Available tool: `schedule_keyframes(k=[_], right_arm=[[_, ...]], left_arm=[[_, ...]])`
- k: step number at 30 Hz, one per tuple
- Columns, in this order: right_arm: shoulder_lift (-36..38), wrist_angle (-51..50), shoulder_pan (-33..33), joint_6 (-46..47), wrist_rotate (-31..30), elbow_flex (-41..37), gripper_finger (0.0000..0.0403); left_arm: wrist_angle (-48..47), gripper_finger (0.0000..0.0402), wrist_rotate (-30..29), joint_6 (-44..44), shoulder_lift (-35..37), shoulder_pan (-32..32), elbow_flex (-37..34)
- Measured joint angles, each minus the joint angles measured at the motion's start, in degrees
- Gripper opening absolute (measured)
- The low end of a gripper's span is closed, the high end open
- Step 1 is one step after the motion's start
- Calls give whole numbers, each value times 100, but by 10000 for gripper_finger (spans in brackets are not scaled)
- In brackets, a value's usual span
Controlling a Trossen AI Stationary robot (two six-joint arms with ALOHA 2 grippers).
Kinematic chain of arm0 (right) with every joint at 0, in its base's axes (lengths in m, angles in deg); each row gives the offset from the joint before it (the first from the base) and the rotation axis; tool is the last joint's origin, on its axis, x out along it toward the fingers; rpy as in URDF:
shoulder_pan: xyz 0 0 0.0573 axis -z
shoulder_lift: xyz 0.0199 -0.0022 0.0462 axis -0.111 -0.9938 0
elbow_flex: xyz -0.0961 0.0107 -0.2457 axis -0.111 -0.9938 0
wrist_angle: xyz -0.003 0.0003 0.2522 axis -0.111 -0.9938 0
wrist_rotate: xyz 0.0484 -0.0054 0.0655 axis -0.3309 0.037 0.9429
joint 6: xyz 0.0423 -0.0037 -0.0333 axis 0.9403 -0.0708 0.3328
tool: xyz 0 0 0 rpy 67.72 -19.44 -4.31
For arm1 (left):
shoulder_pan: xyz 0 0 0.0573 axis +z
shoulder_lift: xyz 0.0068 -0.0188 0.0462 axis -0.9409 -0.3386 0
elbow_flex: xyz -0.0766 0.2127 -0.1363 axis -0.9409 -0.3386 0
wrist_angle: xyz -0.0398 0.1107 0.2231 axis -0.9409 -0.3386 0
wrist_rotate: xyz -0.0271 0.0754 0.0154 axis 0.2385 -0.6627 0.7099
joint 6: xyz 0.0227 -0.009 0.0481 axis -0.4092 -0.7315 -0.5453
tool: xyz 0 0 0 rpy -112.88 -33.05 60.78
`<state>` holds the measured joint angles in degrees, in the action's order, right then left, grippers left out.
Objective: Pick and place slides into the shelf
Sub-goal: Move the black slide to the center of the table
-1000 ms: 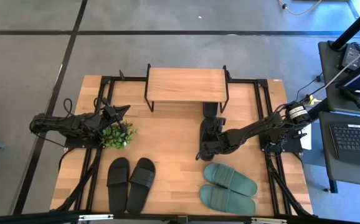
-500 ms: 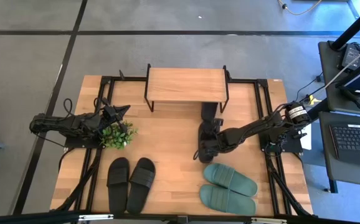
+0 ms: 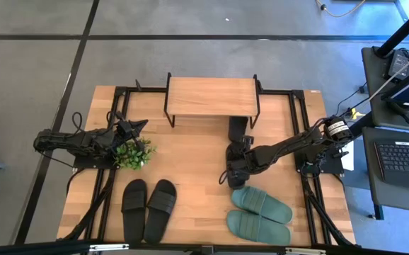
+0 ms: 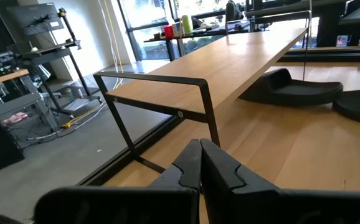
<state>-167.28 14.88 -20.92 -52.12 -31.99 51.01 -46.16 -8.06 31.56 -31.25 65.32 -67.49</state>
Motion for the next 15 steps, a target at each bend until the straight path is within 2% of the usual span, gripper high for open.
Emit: schedule_keyframes(k=[5, 15], right_arm=[[0, 164, 2, -6, 333, 2, 14], [0, 946, 2, -353, 610, 43, 14]], left_arm=[[-1, 0, 0, 0, 1, 0, 0], [-1, 0, 0, 0, 1, 0, 0]])
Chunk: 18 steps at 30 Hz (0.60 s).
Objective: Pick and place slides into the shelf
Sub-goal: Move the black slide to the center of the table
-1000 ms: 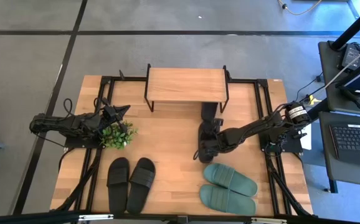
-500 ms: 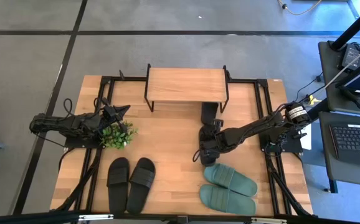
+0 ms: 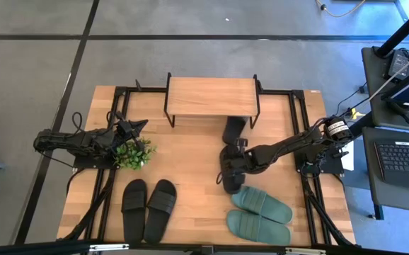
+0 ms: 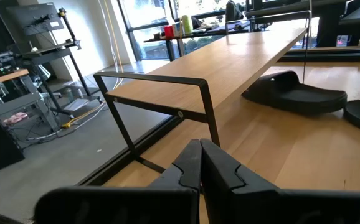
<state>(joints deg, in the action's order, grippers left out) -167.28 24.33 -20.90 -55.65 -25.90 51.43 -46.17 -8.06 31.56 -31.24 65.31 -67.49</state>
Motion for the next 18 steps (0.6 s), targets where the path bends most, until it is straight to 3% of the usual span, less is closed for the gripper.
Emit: schedule_keyframes(k=[9, 18], right_arm=[[1, -30, -37, -462, 474, 455, 14], [0, 1434, 112, -2344, 95, 325, 14]], left_arm=[[-1, 0, 0, 0, 1, 0, 0], [-1, 0, 0, -13, 1, -1, 0]])
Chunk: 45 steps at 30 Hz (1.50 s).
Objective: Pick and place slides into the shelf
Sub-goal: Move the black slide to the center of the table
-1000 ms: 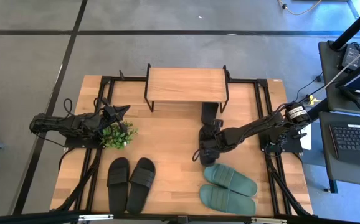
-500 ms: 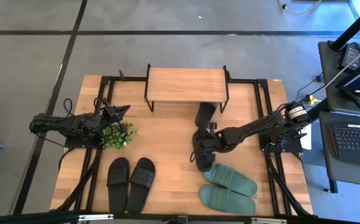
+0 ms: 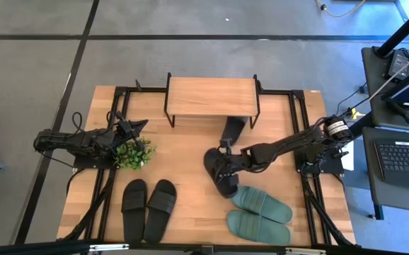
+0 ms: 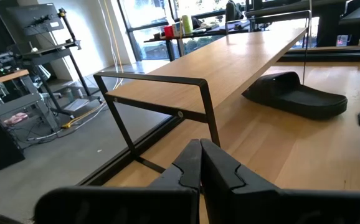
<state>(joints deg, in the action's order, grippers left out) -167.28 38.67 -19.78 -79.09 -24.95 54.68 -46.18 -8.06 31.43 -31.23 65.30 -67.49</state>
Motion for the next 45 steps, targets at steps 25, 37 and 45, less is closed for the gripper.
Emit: schedule_keyframes(k=[25, 37, 45], right_arm=[[-2, 2341, 238, -739, -77, -1392, 36], [-2, 2374, 236, -748, 64, -1392, 136], [5, 2338, 186, -743, 59, -1218, 180]], left_arm=[[0, 0, 0, 9, 0, 0, 0], [0, 0, 0, 11, -1, 2, 0], [0, 0, 0, 11, -2, 0, 0]])
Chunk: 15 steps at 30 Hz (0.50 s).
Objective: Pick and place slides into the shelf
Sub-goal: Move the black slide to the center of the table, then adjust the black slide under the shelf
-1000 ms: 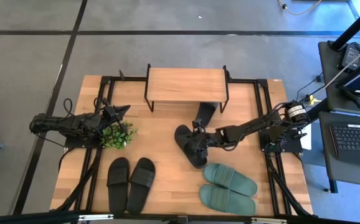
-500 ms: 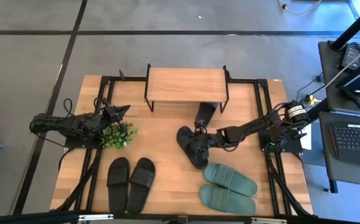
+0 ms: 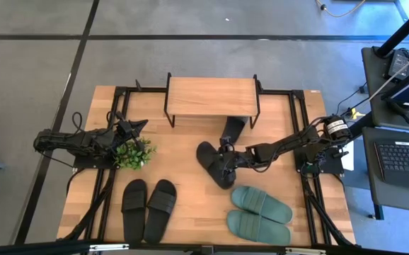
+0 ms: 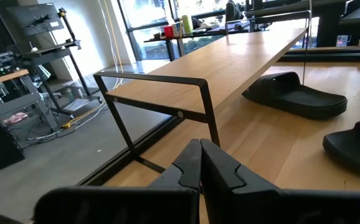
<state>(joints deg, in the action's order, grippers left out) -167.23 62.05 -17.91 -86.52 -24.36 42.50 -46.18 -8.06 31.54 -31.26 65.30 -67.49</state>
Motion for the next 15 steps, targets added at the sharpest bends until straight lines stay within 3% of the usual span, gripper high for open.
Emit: schedule_keyframes(k=[7, 15], right_arm=[[210, -740, -264, 23, 4, 508, 183], [681, -3082, -141, 1698, -66, 899, 183]], left_arm=[[-3, 0, 0, 0, 0, 2, 0], [-47, 0, 3, 2, 1, 2, 0]])
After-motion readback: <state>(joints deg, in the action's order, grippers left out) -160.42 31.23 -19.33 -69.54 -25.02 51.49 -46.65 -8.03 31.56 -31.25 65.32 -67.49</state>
